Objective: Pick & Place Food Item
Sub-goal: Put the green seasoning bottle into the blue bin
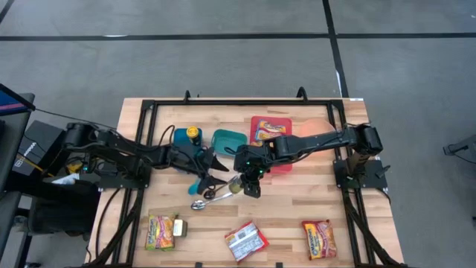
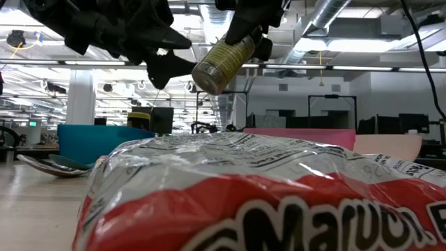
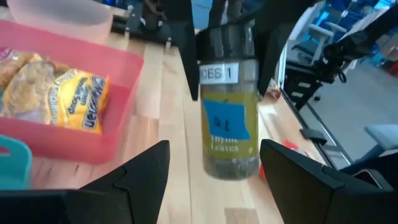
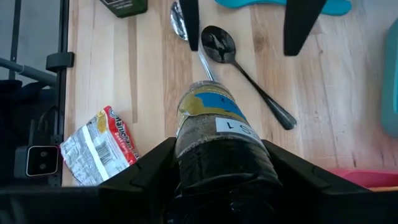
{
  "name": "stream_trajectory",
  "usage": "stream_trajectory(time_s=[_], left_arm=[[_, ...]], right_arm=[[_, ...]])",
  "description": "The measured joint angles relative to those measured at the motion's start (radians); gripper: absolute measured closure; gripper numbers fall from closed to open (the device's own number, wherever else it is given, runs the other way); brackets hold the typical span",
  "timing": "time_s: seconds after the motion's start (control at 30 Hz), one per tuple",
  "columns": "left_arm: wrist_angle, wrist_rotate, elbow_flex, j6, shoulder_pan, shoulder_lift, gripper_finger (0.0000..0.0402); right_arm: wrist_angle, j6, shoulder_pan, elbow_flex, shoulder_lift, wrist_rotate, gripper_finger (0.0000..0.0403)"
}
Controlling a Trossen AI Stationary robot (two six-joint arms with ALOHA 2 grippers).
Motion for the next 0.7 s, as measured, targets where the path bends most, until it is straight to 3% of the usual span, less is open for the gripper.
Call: stream_trajectory(time_s=[0.47, 0.7], left_arm=[[0.063, 0.011, 0.0, 0.005, -0.002, 0.042, 0.0139], [0.072, -0.099, 0.0, 0.229, -0.079, 0.042, 0.0143]], right_arm=[[-0.014, 0.016, 0.001, 0.0, 0.0, 0.003, 0.0207], [-0.028, 0.019, 0.001, 0.0, 0.0, 0.01, 0.0207]])
